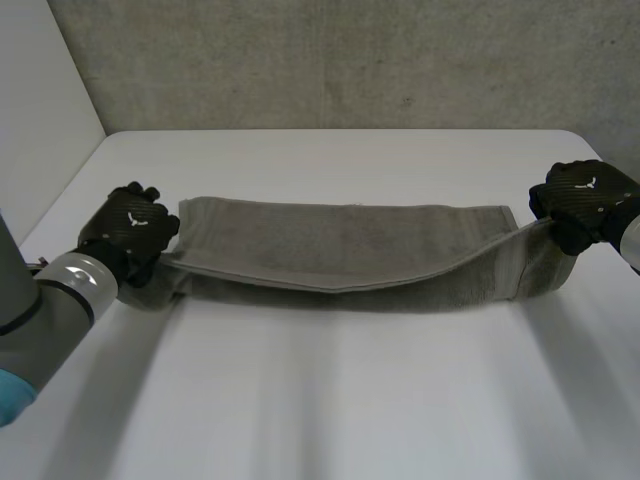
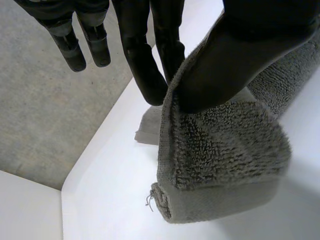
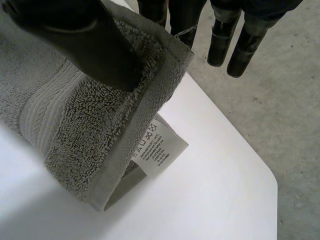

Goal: Fold the towel.

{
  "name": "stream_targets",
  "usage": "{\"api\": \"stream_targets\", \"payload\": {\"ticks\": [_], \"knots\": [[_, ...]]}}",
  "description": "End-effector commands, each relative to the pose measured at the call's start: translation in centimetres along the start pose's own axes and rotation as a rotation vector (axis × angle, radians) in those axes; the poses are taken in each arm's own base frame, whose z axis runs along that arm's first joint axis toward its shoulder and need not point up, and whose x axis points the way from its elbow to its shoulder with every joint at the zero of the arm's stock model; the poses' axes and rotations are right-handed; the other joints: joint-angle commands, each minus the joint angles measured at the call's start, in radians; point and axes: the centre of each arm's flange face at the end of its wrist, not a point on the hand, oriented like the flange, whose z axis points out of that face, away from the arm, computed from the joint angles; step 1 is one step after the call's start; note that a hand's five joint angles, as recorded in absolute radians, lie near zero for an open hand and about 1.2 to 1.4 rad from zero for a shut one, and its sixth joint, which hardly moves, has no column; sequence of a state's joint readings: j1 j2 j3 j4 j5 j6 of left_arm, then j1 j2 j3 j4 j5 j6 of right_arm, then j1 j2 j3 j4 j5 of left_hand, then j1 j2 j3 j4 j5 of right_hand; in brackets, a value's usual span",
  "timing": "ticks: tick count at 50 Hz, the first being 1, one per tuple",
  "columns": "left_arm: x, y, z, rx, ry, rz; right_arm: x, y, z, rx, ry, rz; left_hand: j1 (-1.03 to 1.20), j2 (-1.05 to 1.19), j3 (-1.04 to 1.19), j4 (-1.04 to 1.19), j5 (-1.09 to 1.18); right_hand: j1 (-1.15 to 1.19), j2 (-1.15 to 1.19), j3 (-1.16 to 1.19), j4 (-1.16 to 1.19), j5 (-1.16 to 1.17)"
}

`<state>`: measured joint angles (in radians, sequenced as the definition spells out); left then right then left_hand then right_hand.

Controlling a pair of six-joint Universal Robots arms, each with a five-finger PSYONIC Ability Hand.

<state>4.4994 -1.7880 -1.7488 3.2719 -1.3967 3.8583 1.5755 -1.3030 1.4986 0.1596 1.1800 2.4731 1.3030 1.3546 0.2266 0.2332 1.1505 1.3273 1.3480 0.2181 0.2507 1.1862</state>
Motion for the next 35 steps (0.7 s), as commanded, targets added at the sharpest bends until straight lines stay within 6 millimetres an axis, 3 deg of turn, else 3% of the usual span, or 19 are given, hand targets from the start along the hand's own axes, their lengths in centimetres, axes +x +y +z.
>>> {"api": "stream_targets", "payload": {"ticks": [1,7,13,15,16,21,22,24,25,30,35], "knots": [[-1.7,-2.0,-1.3,0.05,-0.037,0.007,0.7,-2.1,-1.7,0.065,0.019,0.08,0.093,0.042,-0.052,-0.059,0.071,0.069,0.048,-0.044,-0.076,0.036],[-3.0,-3.9,-1.5,0.134,-0.054,0.027,1.0,-3.1,-2.0,0.112,0.007,0.103,0.093,0.042,-0.052,-0.059,0.071,0.069,0.048,-0.044,-0.076,0.036],[-4.0,-4.0,0.8,0.168,-0.041,0.067,1.5,-3.9,-1.2,0.158,-0.013,0.088,0.093,0.042,-0.052,-0.059,0.071,0.069,0.048,-0.044,-0.076,0.036],[-3.8,-3.5,1.9,0.16,-0.025,0.09,1.3,-2.7,0.8,0.132,-0.032,0.094,0.093,0.042,-0.052,-0.059,0.071,0.069,0.048,-0.044,-0.076,0.036],[-3.6,-2.9,3.2,0.147,-0.016,0.122,1.3,-2.7,0.8,0.132,-0.032,0.094,0.093,0.042,-0.052,-0.059,0.071,0.069,0.048,-0.044,-0.076,0.036],[-2.8,-0.5,8.1,0.112,0.015,0.182,1.4,-0.8,5.2,0.111,-0.059,0.098,0.093,0.042,-0.052,-0.059,0.071,0.069,0.048,-0.044,-0.076,0.036],[-2.8,-0.5,8.2,0.112,0.015,0.182,1.4,-0.8,5.2,0.111,-0.059,0.098,0.093,0.042,-0.052,-0.059,0.071,0.069,0.048,-0.044,-0.076,0.036],[-2.3,0.5,10.4,0.11,0.019,0.179,0.6,0.1,7.7,0.113,-0.065,0.082,0.093,0.042,-0.052,-0.059,0.071,0.069,0.048,-0.044,-0.076,0.036],[-2.3,0.5,10.4,0.11,0.019,0.179,0.6,0.1,7.8,0.113,-0.065,0.082,0.093,0.042,-0.052,-0.059,0.071,0.069,0.048,-0.044,-0.076,0.036],[-1.5,1.9,13.6,0.133,0.009,0.172,0.4,1.6,11.7,0.119,0.007,0.057,0.093,0.042,-0.052,-0.059,0.071,0.069,0.048,-0.044,-0.076,0.036],[-1.3,2.3,15.4,0.19,-0.04,0.161,-0.5,2.5,13.8,0.116,0.016,0.05,0.093,0.042,-0.052,-0.059,0.071,0.069,0.048,-0.044,-0.076,0.036]]}}
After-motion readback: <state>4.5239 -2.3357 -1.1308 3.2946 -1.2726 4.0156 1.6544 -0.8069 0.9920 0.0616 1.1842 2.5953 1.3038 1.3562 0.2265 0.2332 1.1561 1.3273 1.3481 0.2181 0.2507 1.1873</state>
